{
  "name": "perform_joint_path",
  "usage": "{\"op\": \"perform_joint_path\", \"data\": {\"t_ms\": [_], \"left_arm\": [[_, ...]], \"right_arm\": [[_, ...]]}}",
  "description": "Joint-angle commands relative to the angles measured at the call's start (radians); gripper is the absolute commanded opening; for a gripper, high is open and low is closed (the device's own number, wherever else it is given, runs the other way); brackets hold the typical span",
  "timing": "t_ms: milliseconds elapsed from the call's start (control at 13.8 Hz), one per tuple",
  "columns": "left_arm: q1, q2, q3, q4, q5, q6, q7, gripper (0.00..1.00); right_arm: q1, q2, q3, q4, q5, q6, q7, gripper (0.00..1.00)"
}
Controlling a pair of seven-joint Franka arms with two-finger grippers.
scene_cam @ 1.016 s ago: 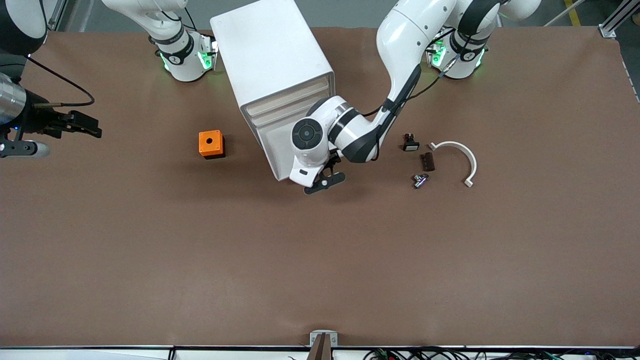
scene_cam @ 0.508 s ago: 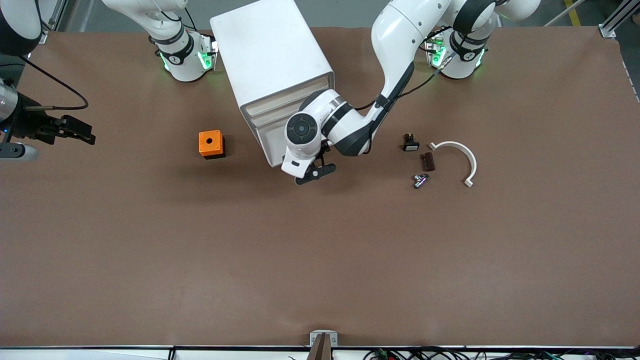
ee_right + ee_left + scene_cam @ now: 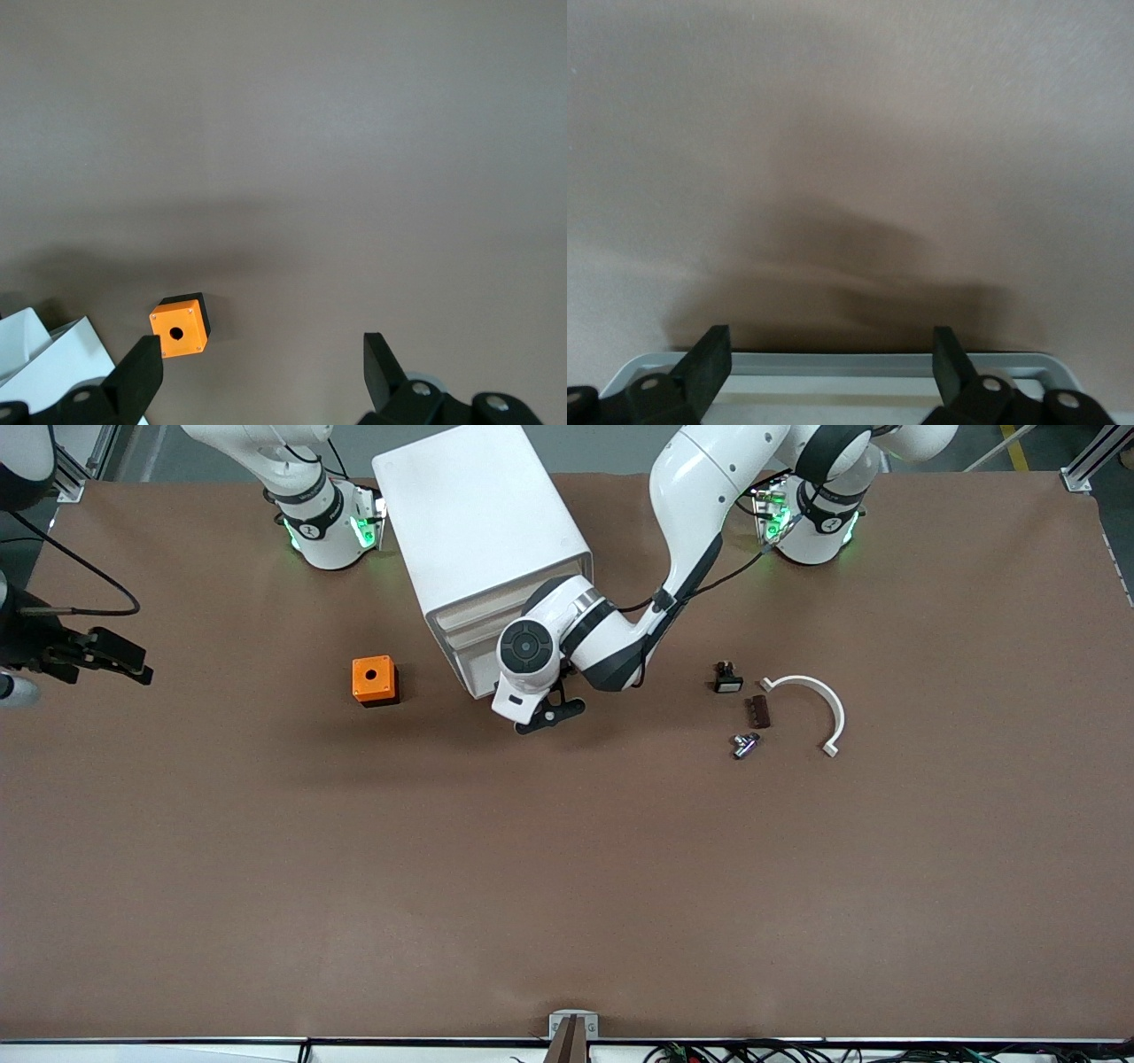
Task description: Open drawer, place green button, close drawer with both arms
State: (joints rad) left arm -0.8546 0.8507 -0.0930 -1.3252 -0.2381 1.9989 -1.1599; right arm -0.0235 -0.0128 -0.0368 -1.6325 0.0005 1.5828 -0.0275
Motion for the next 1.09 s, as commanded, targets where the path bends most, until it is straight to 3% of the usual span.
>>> {"op": "perform_joint_path", "data": {"t_ms": [0,581,1016], "left_arm": [[-0.021,-0.013,0.001,-0.02,-0.056,0.003,0.002,1.0],[-0.035,-0.016,-0.001,-0.02,-0.196,0.003,0.002,1.0],[-0.044,-0.016,-0.001,-0.02,-0.213,0.003,0.002,1.0]], "right_arm": [[-0.019,0.002,0.012,0.074,-0.005,-0.035,0.008,1.0],[-0.039,-0.016,0.015,0.111,0.009,-0.076,0.009,1.0],[-0.027,-0.095,0.02,0.019,0.01,-0.083,0.009,1.0]]}}
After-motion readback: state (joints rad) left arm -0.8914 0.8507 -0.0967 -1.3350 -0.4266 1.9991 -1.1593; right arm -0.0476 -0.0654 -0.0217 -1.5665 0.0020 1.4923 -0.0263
